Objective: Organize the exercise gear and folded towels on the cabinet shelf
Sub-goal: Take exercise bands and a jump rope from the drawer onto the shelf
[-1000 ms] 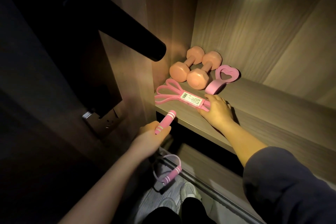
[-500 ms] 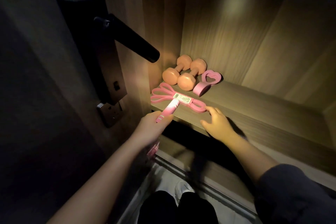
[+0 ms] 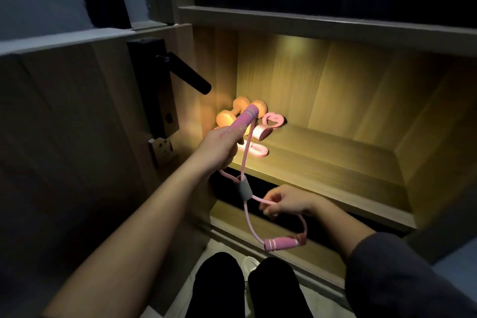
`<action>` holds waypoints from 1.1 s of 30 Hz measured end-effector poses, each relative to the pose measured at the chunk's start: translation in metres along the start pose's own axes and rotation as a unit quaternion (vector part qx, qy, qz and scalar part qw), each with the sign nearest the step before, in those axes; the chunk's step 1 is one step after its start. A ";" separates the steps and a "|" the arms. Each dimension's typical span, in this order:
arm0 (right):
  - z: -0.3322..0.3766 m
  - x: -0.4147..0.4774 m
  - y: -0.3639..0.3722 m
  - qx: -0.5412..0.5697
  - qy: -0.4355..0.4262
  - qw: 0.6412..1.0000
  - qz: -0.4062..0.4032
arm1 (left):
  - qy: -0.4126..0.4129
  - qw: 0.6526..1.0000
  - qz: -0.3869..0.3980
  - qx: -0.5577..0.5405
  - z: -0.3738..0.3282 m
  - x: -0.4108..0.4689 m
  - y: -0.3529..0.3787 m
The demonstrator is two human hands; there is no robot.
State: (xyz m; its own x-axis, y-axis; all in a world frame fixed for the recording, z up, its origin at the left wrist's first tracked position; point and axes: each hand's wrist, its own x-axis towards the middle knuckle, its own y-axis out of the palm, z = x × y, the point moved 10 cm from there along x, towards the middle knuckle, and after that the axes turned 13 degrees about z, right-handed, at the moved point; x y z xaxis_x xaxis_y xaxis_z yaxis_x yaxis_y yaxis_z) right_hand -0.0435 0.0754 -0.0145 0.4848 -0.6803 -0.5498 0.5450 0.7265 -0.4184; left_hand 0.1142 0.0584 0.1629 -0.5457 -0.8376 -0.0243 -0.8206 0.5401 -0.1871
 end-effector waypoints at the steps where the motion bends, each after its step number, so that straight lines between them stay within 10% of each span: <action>1: 0.001 -0.004 0.003 -0.009 0.006 1.000 0.003 | 0.005 1.000 -0.002 0.002 -0.004 -0.002 0.000; 19: -0.051 -0.041 -0.038 -0.195 0.209 0.950 -0.122 | 0.013 0.988 -0.114 0.104 0.003 -0.027 -0.040; 23: -0.091 -0.058 -0.054 0.085 0.176 0.950 -0.243 | -0.055 0.981 -0.136 0.123 0.049 -0.027 -0.055; 28: -0.127 -0.090 -0.058 0.436 0.116 0.809 -0.377 | -0.160 0.969 -0.149 0.115 0.114 -0.029 -0.069; 33: -0.113 -0.090 -0.036 0.514 0.123 0.826 -0.196 | -0.226 0.959 -0.172 -0.014 0.162 -0.040 -0.075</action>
State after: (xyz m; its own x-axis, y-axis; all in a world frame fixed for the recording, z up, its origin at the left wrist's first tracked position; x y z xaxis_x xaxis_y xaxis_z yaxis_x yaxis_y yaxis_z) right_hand -0.1839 0.1219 -0.0316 0.0483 -0.7111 -0.7015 0.9812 -0.0976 0.1665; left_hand 0.2251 0.0384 0.0191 -0.1180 -0.9136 -0.3891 -0.9463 0.2222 -0.2348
